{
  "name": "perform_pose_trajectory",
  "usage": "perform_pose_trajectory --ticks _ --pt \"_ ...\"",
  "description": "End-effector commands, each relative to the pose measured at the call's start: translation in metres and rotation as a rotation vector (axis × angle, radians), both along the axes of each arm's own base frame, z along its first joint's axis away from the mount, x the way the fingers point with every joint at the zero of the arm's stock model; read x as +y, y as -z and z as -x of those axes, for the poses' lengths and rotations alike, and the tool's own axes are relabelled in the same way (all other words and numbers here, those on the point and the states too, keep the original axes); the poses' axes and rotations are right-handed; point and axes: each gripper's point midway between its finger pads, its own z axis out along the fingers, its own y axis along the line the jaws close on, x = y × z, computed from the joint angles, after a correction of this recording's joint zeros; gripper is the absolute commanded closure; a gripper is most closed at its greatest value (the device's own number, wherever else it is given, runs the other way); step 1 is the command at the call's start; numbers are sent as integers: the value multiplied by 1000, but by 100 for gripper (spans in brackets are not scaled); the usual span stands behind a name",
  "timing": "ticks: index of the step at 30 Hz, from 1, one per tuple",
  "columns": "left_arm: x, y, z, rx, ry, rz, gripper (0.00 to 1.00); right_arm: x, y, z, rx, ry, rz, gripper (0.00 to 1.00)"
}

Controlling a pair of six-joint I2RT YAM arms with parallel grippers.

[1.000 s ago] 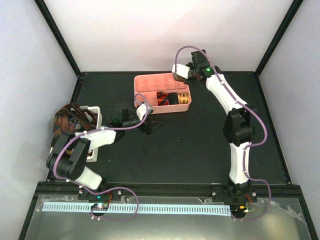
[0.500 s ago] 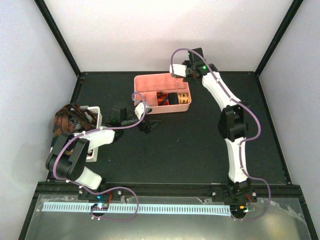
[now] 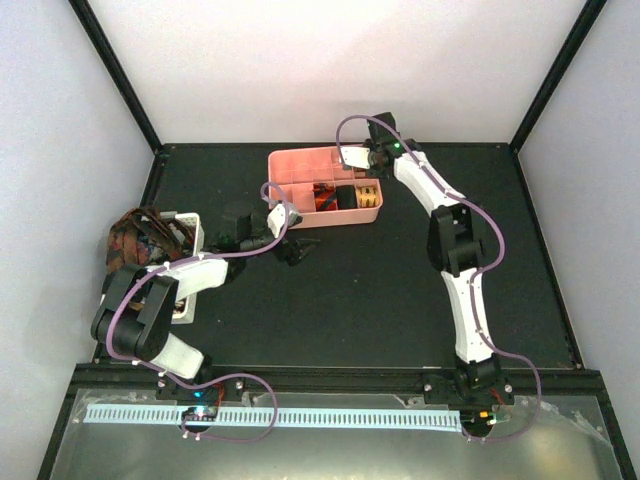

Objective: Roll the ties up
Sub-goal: Place the tie in the storage box.

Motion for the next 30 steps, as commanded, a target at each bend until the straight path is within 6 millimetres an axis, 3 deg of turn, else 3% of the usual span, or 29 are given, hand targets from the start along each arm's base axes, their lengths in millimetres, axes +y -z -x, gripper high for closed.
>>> perform_pose_trajectory --ticks 1,8,19,22,30 --pt "0 -14 1 -29 21 39 1 -7 10 -2 2 12 91 98" --pt "0 -13 1 -19 23 48 1 -9 30 -1 43 -8 143 98" --pt "4 -10 0 5 16 54 1 -6 50 -17 32 -35 181 98" --pt "5 -10 -1 6 15 57 1 -8 53 -6 75 -50 190 98" --pt "4 -11 1 19 29 71 1 -22 58 45 240 -115 252 98"
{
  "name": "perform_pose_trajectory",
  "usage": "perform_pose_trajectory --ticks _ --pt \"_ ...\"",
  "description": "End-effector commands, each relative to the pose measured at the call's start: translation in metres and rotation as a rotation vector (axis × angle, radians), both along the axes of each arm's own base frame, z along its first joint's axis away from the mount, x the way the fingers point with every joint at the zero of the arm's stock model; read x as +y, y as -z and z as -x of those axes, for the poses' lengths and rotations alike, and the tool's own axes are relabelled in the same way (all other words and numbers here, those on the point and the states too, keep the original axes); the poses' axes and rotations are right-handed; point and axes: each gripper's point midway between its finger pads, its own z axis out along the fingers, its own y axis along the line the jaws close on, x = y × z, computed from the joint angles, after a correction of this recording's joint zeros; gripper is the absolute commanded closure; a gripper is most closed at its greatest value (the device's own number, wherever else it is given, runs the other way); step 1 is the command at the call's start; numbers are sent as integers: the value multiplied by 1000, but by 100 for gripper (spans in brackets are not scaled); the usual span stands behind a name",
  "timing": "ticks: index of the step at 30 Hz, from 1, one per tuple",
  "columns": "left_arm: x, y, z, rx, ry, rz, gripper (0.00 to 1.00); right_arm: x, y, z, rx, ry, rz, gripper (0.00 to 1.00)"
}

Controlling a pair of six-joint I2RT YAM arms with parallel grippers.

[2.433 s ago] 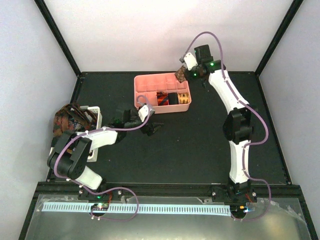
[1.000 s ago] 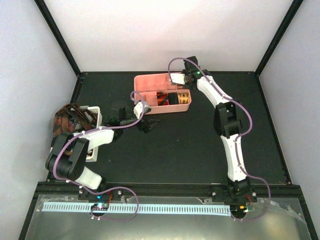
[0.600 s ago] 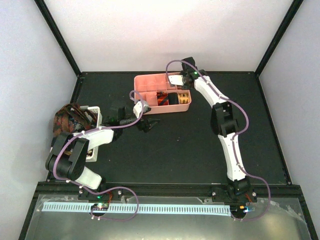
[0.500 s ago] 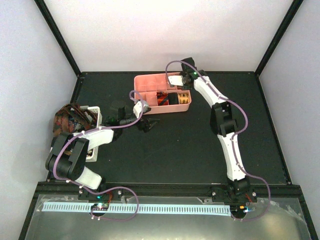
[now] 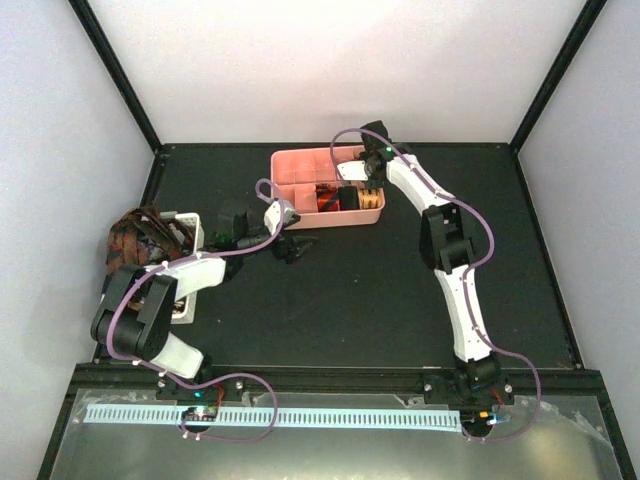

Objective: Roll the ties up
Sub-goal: Place the tie in the storage box.

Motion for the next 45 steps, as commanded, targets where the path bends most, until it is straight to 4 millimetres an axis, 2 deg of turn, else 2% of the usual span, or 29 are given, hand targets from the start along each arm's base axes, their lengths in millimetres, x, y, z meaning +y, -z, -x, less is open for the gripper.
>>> perform_pose_trajectory --ticks 1,4,7,11,19,28,33,37,42,45 --pt "-2 -6 4 -2 31 34 1 -23 6 46 177 -19 89 98" --pt "-2 -8 5 -4 35 36 1 -28 1 68 253 -25 99 98" --pt "-2 -9 5 -7 34 37 1 -32 -8 78 277 -11 100 98" --pt "-2 -6 4 0 35 39 1 -32 -21 59 201 54 75 98" --pt "-3 -6 4 7 40 44 1 -32 -9 13 63 141 80 95" --pt "-2 -4 5 12 39 42 1 -26 0 3 28 135 51 79" --pt "-1 -4 4 9 37 39 1 -25 -16 1 -5 148 25 78" --pt "-1 -6 2 7 35 39 1 -21 -29 -10 -73 143 4 78" --pt "0 -7 1 -2 29 28 1 -19 -9 -16 -70 129 20 79" --pt "1 -7 3 -6 31 24 1 -19 -4 -15 -61 134 21 79"
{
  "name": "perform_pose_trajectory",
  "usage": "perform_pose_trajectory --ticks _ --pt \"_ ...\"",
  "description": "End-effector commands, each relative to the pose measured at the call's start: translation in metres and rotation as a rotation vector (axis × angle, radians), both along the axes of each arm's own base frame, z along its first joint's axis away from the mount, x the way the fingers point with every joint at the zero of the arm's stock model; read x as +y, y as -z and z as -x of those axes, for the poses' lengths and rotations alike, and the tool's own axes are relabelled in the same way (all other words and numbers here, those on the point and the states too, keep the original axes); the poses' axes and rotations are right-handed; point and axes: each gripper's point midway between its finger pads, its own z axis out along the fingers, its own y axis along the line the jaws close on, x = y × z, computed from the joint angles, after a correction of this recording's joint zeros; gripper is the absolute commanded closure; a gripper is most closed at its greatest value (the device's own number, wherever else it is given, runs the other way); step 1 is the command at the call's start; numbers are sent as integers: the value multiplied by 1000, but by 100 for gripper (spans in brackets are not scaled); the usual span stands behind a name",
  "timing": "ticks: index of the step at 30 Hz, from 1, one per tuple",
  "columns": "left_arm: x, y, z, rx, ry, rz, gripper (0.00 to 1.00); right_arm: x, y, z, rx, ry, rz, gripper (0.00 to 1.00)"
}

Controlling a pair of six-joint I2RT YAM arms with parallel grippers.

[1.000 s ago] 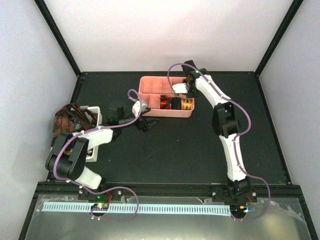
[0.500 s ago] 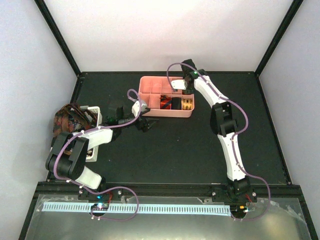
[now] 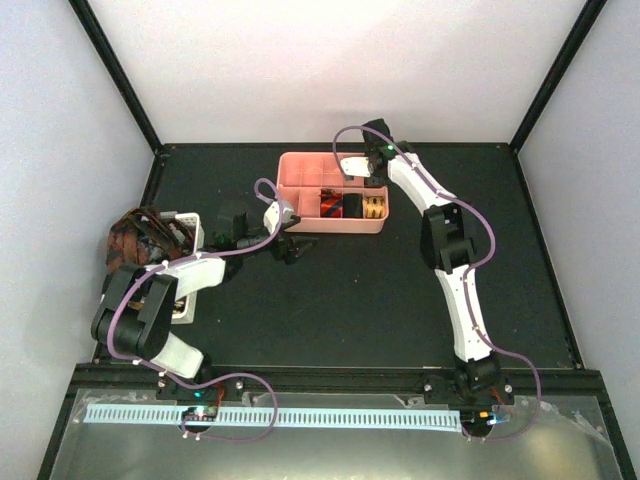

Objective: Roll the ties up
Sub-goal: Place the tie in the storage box.

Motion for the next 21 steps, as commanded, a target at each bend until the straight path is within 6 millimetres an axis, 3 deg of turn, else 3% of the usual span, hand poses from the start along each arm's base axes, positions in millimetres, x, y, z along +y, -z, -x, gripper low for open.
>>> perform_pose_trajectory --ticks 1,4,9,15,21 --pt "1 -8 0 -33 17 3 1 -2 2 -13 -50 17 4 78" --pt "1 -9 -1 -40 14 -5 1 -3 -12 -10 -60 23 -7 72" --pt "7 -20 -11 -62 -36 -41 1 -2 -57 -1 -110 24 -61 45" --pt "19 -42 -23 -105 -116 -116 1 4 -115 23 -139 11 -177 33" --pt "39 -80 -45 -145 -262 -182 1 0 -180 45 -230 58 -300 17"
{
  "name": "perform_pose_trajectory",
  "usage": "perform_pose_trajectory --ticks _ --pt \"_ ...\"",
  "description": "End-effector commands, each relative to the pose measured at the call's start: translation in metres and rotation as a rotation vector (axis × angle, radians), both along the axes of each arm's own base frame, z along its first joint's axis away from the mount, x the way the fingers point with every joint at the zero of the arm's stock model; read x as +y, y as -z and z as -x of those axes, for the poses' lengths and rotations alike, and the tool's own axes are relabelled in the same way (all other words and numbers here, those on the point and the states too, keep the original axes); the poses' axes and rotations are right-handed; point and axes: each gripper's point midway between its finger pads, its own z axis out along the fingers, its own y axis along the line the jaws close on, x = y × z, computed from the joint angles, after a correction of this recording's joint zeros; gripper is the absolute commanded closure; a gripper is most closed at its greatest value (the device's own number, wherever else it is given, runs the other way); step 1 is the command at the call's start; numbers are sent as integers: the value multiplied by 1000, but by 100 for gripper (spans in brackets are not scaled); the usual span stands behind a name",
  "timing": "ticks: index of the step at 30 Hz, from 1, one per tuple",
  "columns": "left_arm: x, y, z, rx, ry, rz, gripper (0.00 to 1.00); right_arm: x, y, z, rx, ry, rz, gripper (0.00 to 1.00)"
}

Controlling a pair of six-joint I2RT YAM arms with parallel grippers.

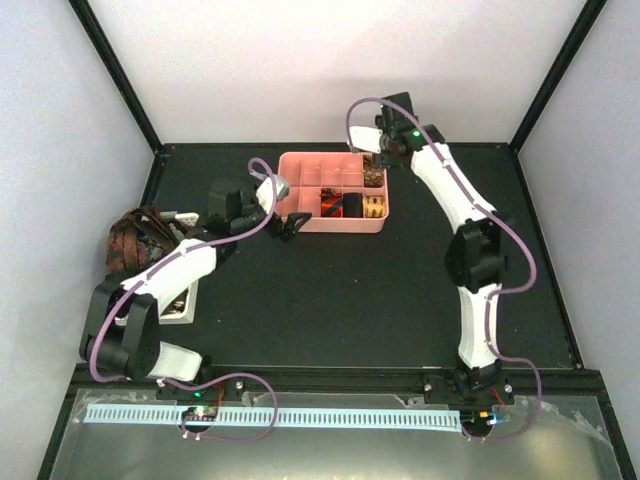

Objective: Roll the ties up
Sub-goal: Place the tie in the storage box, then reset both arms

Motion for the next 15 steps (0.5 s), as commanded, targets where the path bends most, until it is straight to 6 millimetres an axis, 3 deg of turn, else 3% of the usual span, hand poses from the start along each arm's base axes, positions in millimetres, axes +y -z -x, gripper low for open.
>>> perform_pose_trajectory --ticks 1,3,5,9,11,15 --pt "25 -32 -18 -44 -150 -68 1 0 -64 17 -94 45 -158 12" --pt "36 -45 -29 -45 -235 -77 1 -1 -89 27 -126 65 -237 1" --pt "46 -53 -37 -10 -294 -109 1 -1 -115 41 -157 77 -329 0" --pt "49 -74 -35 -1 -246 -189 1 -6 -166 74 -218 97 -533 0" --pt "58 -80 -39 -13 -283 -229 1 -15 -185 86 -246 161 -654 0" --pt "81 -82 -42 -14 -347 -291 1 -36 -194 112 -181 258 -852 0"
